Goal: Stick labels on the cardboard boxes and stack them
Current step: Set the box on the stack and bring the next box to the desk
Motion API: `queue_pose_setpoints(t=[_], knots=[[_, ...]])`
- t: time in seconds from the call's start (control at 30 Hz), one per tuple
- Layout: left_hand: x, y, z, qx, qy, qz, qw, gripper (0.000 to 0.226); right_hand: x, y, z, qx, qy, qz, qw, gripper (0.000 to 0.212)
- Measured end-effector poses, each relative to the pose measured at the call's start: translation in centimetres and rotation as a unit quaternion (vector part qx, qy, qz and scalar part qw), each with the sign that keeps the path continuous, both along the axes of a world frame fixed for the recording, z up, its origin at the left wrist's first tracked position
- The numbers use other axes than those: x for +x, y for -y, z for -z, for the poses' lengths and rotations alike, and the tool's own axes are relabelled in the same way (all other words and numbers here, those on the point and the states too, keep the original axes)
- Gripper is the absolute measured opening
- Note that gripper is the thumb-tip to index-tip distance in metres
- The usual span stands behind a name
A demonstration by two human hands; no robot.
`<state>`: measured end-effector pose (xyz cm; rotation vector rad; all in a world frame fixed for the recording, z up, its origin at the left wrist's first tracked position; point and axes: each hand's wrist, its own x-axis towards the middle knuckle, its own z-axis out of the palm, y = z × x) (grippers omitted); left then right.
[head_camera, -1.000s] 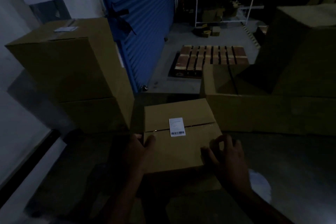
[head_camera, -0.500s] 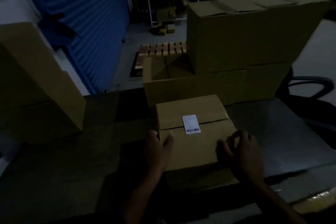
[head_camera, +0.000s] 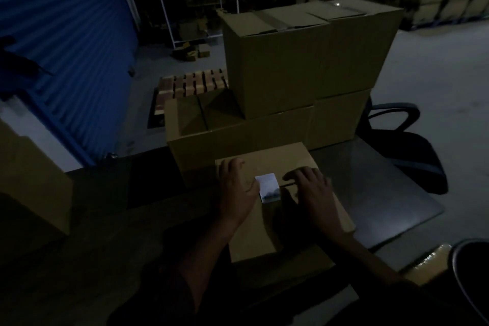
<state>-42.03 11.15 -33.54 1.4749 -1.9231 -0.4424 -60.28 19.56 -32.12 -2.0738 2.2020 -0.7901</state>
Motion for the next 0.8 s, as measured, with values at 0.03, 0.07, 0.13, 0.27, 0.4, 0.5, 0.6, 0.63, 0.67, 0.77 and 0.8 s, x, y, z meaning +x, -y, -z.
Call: queue_pose_setpoints(t=[0.03, 0.07, 0.13, 0.27, 0.4, 0.5, 0.6, 0.63, 0.67, 0.77, 0.8], knots=[[-0.3, 0.8, -0.3, 0.013, 0.007, 0.020, 1.000, 0.052, 0.4, 1.0, 0.1, 0.008, 0.026, -0.011, 1.000, 0.036], [-0.5, 1.6, -0.1, 0.023, 0.014, 0.034, 0.999, 0.051, 0.7, 2.0, 0.2, 0.015, 0.046, -0.017, 0.999, 0.037], [-0.8, 2.4, 0.3, 0.020, 0.032, 0.051, 0.998, 0.046, 1.1, 3.5, 1.2, 0.027, 0.032, -0.006, 0.999, 0.038], [-0.7, 2.2, 1.5, -0.021, 0.051, 0.082, 0.995, 0.029, 1.3, 4.3, 2.9, 0.032, -0.032, 0.028, 0.999, 0.034], [-0.2, 2.2, 1.9, -0.013, 0.008, 0.091, 0.996, 0.021, 1.1, 4.4, 2.8, 0.037, -0.042, 0.027, 0.998, 0.026], [-0.1, 2.2, 2.1, -0.005, -0.017, 0.097, 0.995, 0.023, 1.4, 4.4, 2.8, 0.022, -0.030, 0.055, 0.998, 0.016], [0.0, 2.0, 2.1, -0.012, -0.018, 0.099, 0.995, 0.020, 1.3, 4.5, 2.9, 0.040, -0.046, 0.052, 0.997, 0.025], [0.0, 2.0, 2.0, -0.017, -0.014, 0.099, 0.995, 0.020, 1.2, 4.6, 2.9, 0.053, -0.059, 0.046, 0.996, 0.030], [0.0, 2.0, 2.1, -0.019, -0.011, 0.100, 0.995, 0.020, 1.1, 4.7, 2.8, 0.061, -0.065, 0.042, 0.995, 0.033], [0.0, 2.1, 1.9, -0.014, -0.017, 0.106, 0.994, 0.021, 1.6, 4.9, 2.4, 0.049, -0.044, 0.049, 0.997, 0.024], [0.0, 2.1, 2.0, -0.014, -0.024, 0.105, 0.994, 0.022, 1.8, 4.8, 2.4, 0.048, -0.041, 0.050, 0.997, 0.023]])
